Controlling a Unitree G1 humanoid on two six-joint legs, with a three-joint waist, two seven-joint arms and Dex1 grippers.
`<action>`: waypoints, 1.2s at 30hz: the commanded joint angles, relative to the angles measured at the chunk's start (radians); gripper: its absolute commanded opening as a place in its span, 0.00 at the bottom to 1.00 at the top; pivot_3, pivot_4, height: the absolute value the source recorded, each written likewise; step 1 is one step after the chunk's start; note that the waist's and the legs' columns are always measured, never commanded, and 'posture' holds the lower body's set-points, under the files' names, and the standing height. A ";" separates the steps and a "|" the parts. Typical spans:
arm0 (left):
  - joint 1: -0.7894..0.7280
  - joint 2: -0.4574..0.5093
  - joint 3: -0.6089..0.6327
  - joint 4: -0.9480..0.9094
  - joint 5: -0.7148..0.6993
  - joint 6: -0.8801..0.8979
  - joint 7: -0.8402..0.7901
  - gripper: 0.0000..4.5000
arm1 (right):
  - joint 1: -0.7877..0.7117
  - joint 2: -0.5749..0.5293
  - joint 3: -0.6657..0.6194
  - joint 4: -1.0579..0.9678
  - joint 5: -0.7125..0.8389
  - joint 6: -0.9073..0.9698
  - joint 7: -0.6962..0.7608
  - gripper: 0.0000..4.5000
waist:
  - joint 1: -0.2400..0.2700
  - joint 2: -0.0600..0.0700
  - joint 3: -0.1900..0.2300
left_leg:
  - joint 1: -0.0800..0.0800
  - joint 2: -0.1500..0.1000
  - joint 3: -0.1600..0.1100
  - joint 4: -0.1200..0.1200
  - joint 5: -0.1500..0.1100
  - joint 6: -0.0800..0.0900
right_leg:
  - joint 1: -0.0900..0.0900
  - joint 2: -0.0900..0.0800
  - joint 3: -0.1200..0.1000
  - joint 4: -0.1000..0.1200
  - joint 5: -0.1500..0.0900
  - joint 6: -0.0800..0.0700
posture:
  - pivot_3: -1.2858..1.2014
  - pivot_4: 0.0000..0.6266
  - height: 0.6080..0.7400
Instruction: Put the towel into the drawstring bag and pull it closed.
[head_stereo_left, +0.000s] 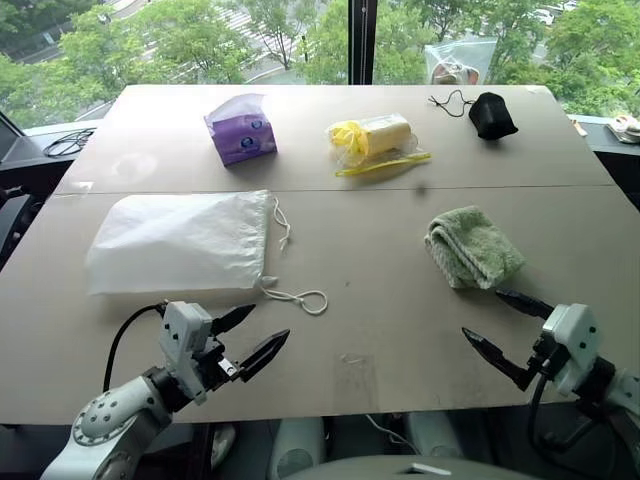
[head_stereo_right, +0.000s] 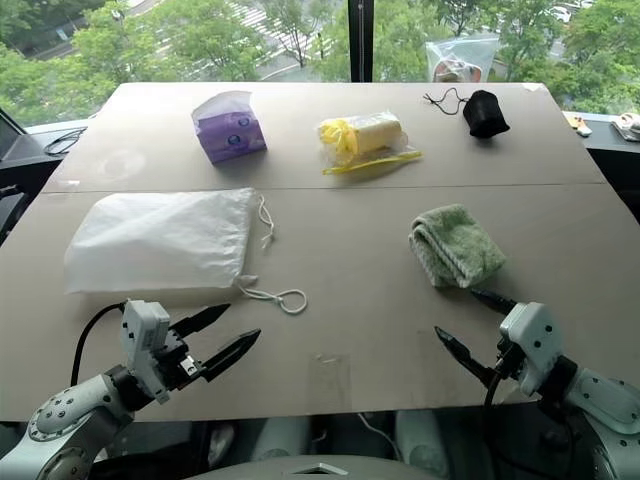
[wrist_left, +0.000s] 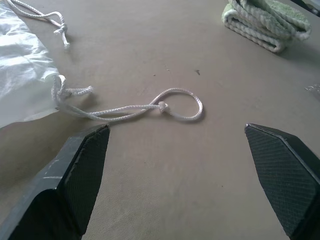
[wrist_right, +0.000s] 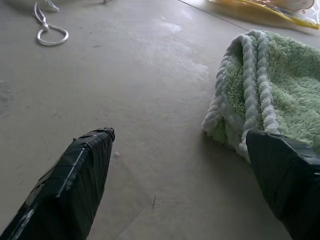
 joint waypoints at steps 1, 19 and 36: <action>-0.100 -0.003 0.004 -0.073 -0.024 0.060 0.114 0.99 | 0.001 0.006 -0.009 -0.038 0.035 -0.071 0.037 1.00 | 0.000 0.000 0.000 | 0.000 0.000 0.000 0.000 0.000 0.000 | 0.000 0.000 0.000 0.000 0.000 0.000 | 0.52 0.24 1.00; -0.964 -0.158 -0.300 0.167 0.396 0.832 0.969 0.99 | -0.153 -0.077 0.045 -0.200 0.191 0.015 0.038 1.00 | 0.025 -0.004 0.000 | 0.010 -0.001 -0.007 0.003 0.001 0.001 | 0.014 0.010 -0.001 0.001 0.002 0.004 | 0.52 0.24 1.00; -0.955 -0.123 -0.382 0.290 0.560 0.708 0.841 0.13 | -0.196 -0.077 0.083 -0.195 0.165 0.067 -0.018 1.00 | 0.024 -0.004 0.000 | 0.009 0.000 -0.006 0.003 0.000 0.000 | 0.012 0.005 0.000 0.000 0.002 0.003 | 0.52 0.24 1.00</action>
